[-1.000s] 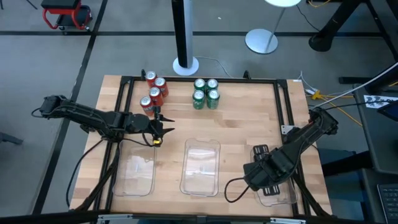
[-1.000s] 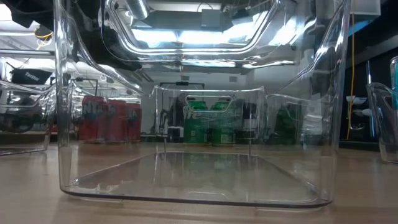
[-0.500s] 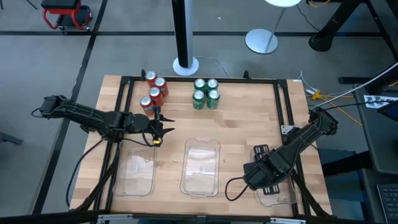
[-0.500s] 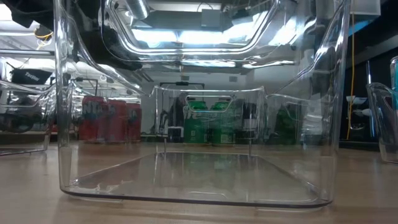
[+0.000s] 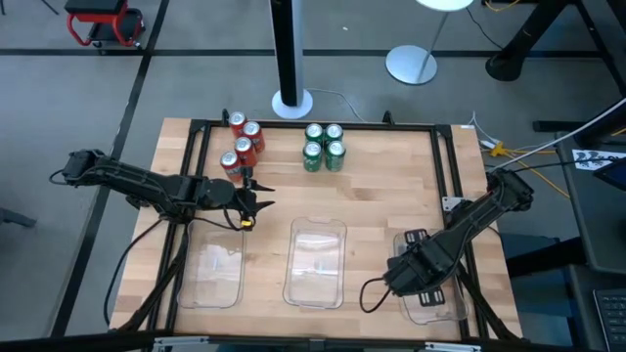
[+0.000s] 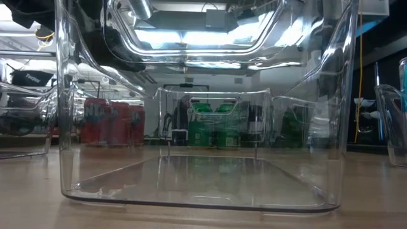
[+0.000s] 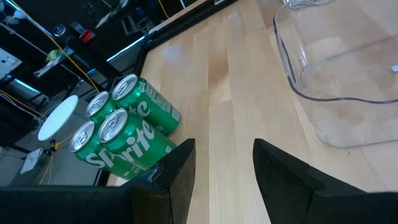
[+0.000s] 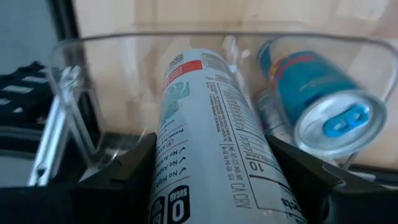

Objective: Sort soda cans
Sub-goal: Put the white and pink soda can into the right transparent bin

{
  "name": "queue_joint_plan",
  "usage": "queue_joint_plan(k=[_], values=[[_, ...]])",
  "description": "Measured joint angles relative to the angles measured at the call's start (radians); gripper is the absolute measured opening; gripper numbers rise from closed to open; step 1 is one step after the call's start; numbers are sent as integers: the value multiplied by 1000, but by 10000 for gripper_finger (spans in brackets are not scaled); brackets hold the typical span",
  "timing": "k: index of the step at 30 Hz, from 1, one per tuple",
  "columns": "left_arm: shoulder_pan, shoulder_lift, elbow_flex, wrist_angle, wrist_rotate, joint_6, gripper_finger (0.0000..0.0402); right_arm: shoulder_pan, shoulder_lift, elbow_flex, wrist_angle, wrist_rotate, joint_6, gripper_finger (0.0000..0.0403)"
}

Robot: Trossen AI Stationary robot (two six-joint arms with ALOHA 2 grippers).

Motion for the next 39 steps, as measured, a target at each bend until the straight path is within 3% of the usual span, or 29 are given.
queue_joint_plan(k=[6,19,26,32,39], values=[[0,0,0,5,0,-2,153,0,-1,-12,1,104,-2,248],[0,0,0,5,0,-4,153,0,-1,-143,91,122,8,249],[0,0,0,5,0,-5,153,0,-1,-212,188,122,4,277],[0,0,0,5,0,-5,153,0,-1,-248,210,122,2,275],[0,0,0,5,0,-11,153,-1,-1,-257,212,121,2,307]])
